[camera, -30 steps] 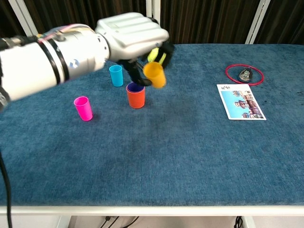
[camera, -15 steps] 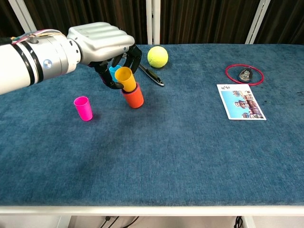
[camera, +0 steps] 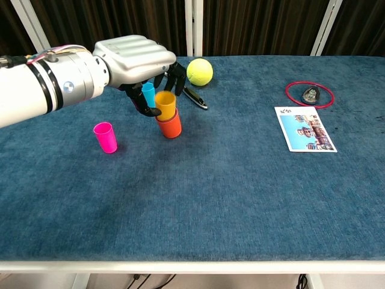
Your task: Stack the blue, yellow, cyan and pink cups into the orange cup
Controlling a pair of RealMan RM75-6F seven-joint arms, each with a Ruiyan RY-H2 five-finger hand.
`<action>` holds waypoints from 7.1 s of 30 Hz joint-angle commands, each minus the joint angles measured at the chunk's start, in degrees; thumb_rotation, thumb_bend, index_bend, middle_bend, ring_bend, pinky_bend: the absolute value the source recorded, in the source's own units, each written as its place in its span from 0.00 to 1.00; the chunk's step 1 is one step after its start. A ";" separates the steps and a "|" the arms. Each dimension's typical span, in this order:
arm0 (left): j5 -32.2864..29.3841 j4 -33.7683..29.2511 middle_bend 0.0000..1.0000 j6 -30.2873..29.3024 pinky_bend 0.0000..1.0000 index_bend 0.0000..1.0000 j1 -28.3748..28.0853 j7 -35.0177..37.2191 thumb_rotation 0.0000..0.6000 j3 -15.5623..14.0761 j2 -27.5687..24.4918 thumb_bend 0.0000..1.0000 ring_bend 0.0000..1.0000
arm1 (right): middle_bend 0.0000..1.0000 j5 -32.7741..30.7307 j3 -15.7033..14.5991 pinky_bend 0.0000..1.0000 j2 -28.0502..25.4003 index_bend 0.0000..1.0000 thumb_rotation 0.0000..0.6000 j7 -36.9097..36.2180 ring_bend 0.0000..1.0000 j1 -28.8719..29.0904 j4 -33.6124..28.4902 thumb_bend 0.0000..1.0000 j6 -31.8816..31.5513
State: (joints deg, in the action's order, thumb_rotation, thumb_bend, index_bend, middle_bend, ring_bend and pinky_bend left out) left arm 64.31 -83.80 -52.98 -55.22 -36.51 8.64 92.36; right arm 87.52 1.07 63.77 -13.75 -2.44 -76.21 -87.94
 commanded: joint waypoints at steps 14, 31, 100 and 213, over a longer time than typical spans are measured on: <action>-8.72 3.28 0.23 -3.81 0.12 0.17 0.19 -2.17 1.00 5.76 0.54 0.16 0.20 | 0.00 0.88 0.12 0.00 -0.64 0.00 1.00 0.70 0.00 0.01 -1.25 0.30 -1.08; -14.43 17.57 0.26 2.83 0.14 0.22 -3.30 2.00 1.00 6.54 7.51 0.16 0.22 | 0.00 1.38 -0.08 0.00 -1.84 0.00 1.00 4.10 0.00 0.30 -4.97 0.30 -1.04; -13.01 -5.31 0.49 -4.51 0.41 0.48 -1.36 -1.81 1.00 4.31 0.04 0.29 0.49 | 0.00 0.09 -0.31 0.00 -1.07 0.00 1.00 2.97 0.00 0.74 -3.07 0.30 0.93; 6.18 -6.26 0.52 -10.55 0.48 0.55 15.15 2.05 1.00 -3.86 -4.09 0.28 0.56 | 0.00 1.55 -0.99 0.00 -2.31 0.00 1.00 6.56 0.00 0.90 -6.48 0.31 0.23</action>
State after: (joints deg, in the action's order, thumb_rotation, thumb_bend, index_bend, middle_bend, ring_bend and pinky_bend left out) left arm 70.18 -88.79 -62.82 -40.04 -34.17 4.05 89.20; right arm 89.07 0.08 61.47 -7.19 -1.54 -82.69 -87.71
